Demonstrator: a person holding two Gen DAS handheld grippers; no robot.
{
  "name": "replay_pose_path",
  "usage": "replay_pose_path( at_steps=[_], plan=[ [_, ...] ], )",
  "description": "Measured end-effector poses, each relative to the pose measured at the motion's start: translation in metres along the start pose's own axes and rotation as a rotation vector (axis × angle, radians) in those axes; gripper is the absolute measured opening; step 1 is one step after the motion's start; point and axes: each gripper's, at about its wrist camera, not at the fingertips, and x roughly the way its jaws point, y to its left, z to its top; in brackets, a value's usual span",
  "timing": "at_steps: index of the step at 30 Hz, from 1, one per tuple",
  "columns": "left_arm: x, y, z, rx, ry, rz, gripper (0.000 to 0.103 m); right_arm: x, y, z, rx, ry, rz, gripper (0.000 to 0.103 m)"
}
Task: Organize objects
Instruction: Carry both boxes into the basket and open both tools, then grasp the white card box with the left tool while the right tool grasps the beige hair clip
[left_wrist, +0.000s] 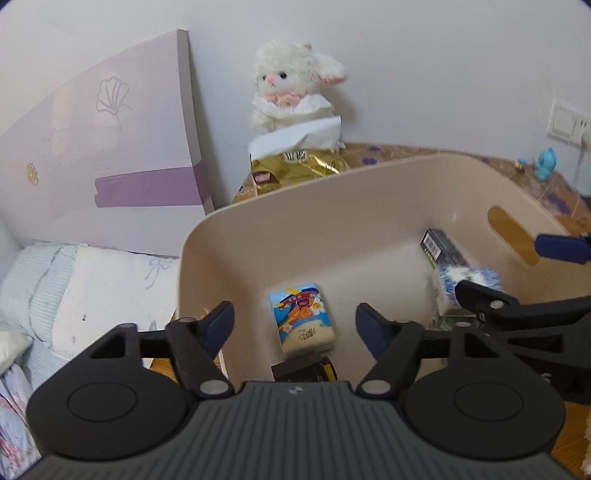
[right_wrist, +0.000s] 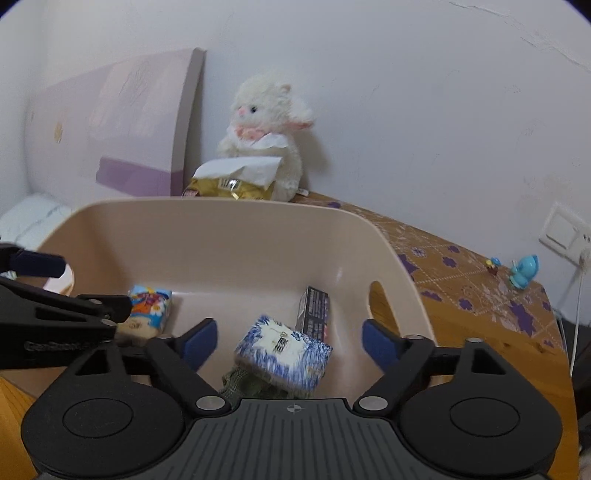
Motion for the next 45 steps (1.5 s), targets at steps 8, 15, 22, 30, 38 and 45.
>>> replay_pose_path(
  at_steps=[8, 15, 22, 30, 38, 45],
  plan=[
    [-0.038, 0.002, -0.006, -0.025, -0.079, 0.041, 0.087, -0.036, -0.021, -0.003, 0.026, -0.041, 0.012, 0.103],
    [-0.078, 0.0, -0.026, -0.028, -0.123, 0.024, 0.091, -0.076, -0.032, -0.023, 0.034, -0.071, 0.057, 0.103],
    [-0.099, -0.007, -0.056, -0.042, -0.121, 0.022, 0.094, -0.104, -0.046, -0.058, 0.061, -0.089, 0.09, 0.103],
    [-0.109, -0.023, -0.098, -0.037, -0.107, 0.02, 0.094, -0.118, -0.061, -0.103, 0.056, -0.048, 0.078, 0.103],
    [-0.095, -0.034, -0.133, -0.075, -0.045, -0.003, 0.094, -0.11, -0.077, -0.139, 0.076, 0.023, 0.062, 0.103],
    [-0.077, -0.05, -0.152, -0.069, -0.011, -0.014, 0.094, -0.091, -0.085, -0.16, 0.073, 0.097, 0.061, 0.103]
  ],
)
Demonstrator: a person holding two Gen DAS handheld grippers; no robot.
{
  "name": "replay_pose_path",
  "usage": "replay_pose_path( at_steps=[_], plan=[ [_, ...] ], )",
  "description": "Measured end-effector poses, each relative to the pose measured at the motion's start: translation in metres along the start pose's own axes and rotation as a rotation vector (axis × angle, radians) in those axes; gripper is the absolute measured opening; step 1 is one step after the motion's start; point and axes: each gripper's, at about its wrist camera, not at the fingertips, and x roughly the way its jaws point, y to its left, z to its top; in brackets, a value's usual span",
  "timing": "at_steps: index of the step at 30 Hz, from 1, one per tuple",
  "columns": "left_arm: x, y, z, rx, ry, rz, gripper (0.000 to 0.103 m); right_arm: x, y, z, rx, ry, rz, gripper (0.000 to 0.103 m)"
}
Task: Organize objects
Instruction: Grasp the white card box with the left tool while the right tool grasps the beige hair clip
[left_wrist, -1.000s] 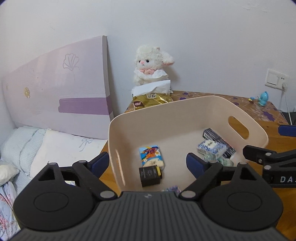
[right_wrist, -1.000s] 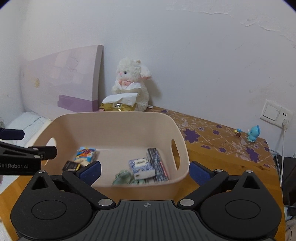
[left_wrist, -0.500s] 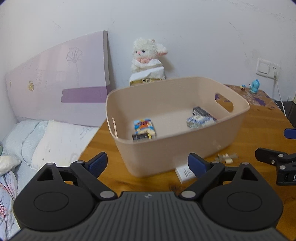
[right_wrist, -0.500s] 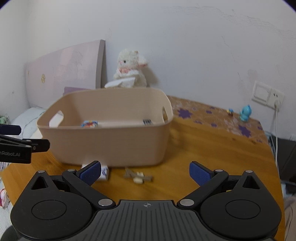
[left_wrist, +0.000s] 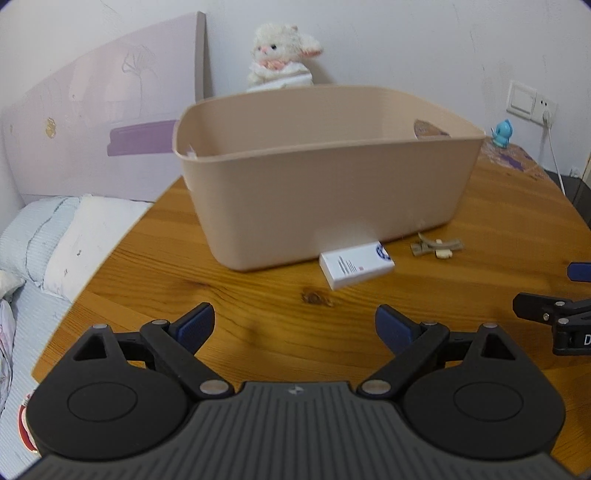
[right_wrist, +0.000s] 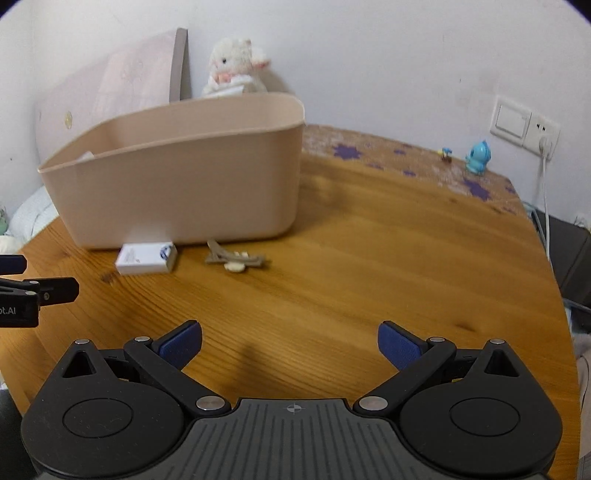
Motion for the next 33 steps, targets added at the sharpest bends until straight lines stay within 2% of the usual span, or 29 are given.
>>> replay_pose_path(
  at_steps=[10, 16, 27, 33],
  plan=[
    [0.035, -0.022, -0.004, -0.006, 0.03, 0.0, 0.094, 0.034, 0.005, -0.003, -0.016, 0.017, -0.01, 0.103],
    [0.05, -0.019, 0.002, -0.094, 0.024, -0.045, 0.095, 0.046, 0.001, -0.002, -0.022, 0.002, -0.01, 0.103],
    [0.073, -0.038, 0.019, -0.069, 0.016, -0.018, 0.095, 0.067, -0.002, 0.008, -0.025, -0.026, 0.016, 0.103],
    [0.084, -0.043, 0.024, -0.077, 0.011, 0.025, 0.095, 0.075, 0.002, 0.015, -0.038, -0.038, 0.036, 0.103]
  ],
)
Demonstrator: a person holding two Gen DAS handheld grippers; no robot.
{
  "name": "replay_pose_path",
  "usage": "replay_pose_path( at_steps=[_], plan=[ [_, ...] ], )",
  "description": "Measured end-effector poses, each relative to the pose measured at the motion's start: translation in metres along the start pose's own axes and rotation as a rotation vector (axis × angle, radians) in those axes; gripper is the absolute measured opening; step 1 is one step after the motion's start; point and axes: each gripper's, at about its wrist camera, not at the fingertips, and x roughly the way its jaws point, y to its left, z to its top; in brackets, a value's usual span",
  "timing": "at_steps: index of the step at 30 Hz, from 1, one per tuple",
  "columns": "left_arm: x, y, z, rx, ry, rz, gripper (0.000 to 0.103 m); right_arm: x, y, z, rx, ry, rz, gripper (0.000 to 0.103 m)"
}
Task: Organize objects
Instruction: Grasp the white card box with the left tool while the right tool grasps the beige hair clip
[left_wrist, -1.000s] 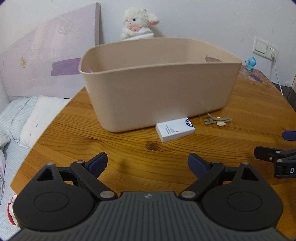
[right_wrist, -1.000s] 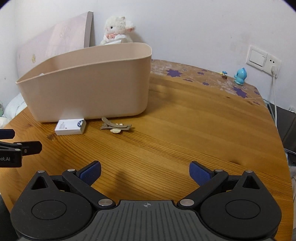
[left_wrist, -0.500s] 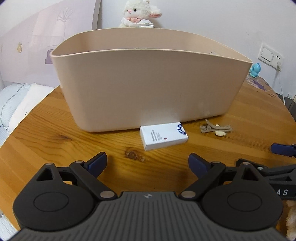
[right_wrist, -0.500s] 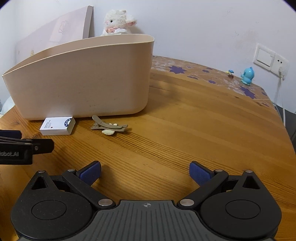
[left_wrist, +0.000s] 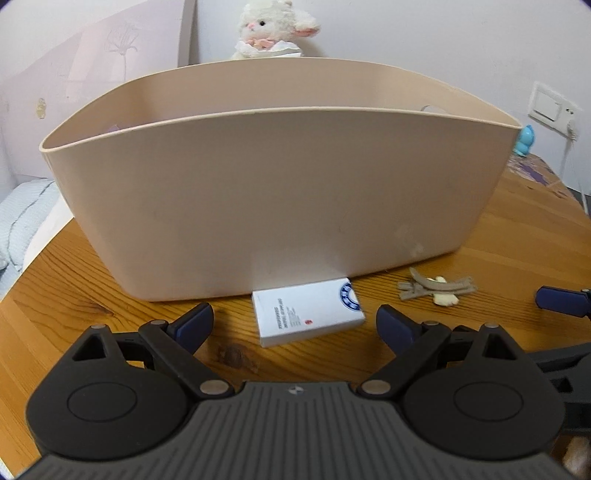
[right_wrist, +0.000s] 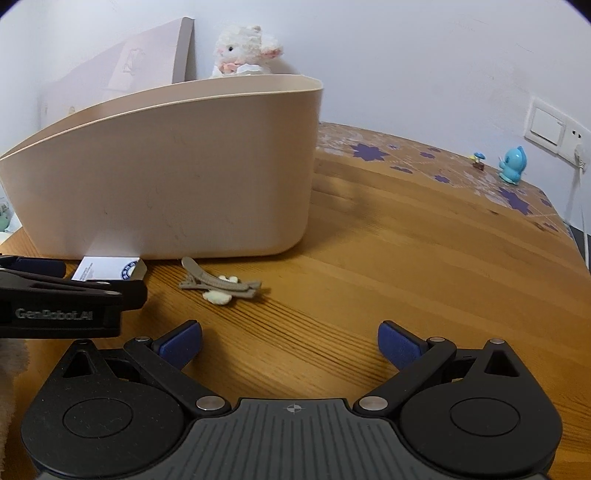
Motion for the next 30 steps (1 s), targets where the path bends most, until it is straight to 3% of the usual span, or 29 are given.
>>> replay_pose_path(
  at_steps=[17, 26, 30],
  plan=[
    [0.005, 0.037, 0.004, -0.091, 0.014, 0.091, 0.093, 0.022, 0.035, 0.018, -0.054, -0.016, 0.055, 0.101],
    [-0.002, 0.05, 0.003, -0.088, 0.006, 0.095, 0.08, 0.02, 0.032, 0.02, -0.028, -0.061, 0.041, 0.069],
    [-0.005, 0.052, 0.002, -0.09, -0.002, 0.096, 0.073, 0.017, 0.031, 0.018, -0.023, -0.084, 0.031, 0.035]
  ],
)
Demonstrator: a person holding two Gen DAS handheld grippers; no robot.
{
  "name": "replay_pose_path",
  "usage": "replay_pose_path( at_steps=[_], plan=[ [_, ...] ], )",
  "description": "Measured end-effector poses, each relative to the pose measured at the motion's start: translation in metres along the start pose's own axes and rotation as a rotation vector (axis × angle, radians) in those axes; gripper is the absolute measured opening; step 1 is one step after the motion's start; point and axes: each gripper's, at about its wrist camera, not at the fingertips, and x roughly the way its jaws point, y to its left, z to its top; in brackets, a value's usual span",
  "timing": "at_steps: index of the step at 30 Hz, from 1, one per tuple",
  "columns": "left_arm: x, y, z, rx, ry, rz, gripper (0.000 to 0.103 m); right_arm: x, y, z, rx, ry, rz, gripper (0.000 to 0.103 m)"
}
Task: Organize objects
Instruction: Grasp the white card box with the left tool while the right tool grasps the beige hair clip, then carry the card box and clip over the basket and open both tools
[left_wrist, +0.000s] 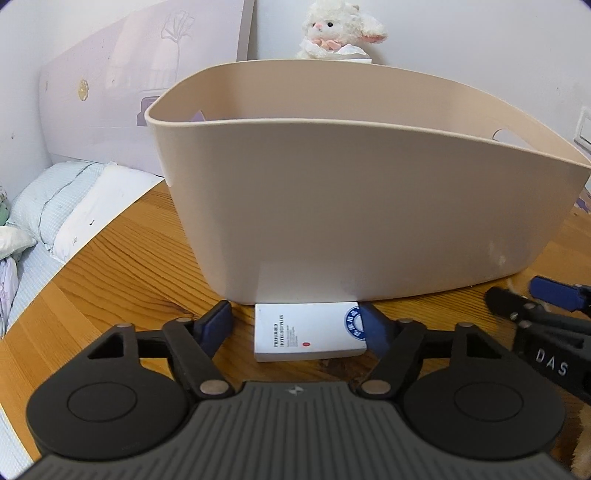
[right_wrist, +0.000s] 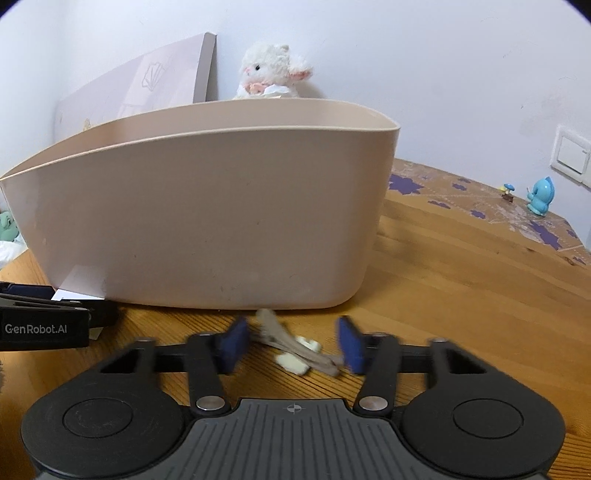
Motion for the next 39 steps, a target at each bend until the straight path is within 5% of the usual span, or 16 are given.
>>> replay_pose_path(
  at_steps=[3, 10, 22, 39],
  plan=[
    [0.0, 0.0, 0.001, -0.002, -0.008, 0.004, 0.06, -0.003, 0.0, -0.002, -0.009, -0.006, 0.003, 0.018],
    [-0.007, -0.004, -0.006, 0.037, -0.005, -0.052, 0.06, -0.011, -0.002, -0.007, -0.014, -0.008, 0.006, 0.009],
    [-0.043, -0.006, -0.01, 0.067, -0.068, -0.072, 0.06, -0.054, -0.012, -0.011, 0.023, -0.036, 0.023, 0.009],
    [-0.122, -0.003, 0.035, 0.148, -0.296, -0.075, 0.06, -0.147, 0.005, 0.061, -0.062, -0.325, 0.02, 0.009]
  ],
)
